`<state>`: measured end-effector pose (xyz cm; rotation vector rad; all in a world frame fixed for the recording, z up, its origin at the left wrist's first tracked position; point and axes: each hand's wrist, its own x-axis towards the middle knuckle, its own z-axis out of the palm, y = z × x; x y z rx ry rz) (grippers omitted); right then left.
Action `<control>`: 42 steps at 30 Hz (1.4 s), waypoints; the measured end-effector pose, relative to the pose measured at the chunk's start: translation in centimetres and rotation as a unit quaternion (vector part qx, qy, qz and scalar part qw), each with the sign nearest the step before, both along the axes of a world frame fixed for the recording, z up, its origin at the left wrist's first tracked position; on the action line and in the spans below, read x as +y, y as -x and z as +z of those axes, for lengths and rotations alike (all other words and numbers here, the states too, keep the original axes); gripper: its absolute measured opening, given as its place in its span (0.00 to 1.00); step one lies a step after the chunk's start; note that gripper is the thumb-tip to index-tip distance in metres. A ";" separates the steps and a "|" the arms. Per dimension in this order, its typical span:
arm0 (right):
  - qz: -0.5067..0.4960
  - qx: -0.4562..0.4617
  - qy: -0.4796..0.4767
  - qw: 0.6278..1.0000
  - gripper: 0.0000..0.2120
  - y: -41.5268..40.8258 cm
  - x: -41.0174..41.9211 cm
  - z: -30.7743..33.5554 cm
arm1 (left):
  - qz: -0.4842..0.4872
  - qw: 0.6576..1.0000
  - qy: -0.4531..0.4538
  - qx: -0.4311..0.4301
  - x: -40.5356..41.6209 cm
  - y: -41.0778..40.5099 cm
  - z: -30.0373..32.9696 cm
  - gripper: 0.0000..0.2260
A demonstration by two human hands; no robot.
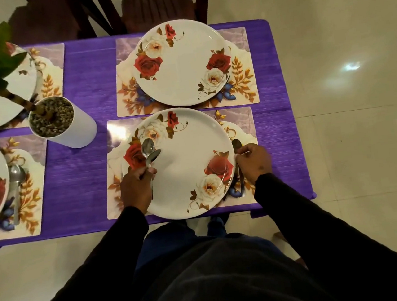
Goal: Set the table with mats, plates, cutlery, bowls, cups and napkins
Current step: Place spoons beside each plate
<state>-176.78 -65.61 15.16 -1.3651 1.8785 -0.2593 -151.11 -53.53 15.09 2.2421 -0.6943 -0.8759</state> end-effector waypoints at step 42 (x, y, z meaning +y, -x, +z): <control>-0.081 0.039 0.011 0.996 0.08 -1.3 -1.2 0.0 | -0.018 1.000 -0.002 -0.007 0.2 -0.4 0.0 0.10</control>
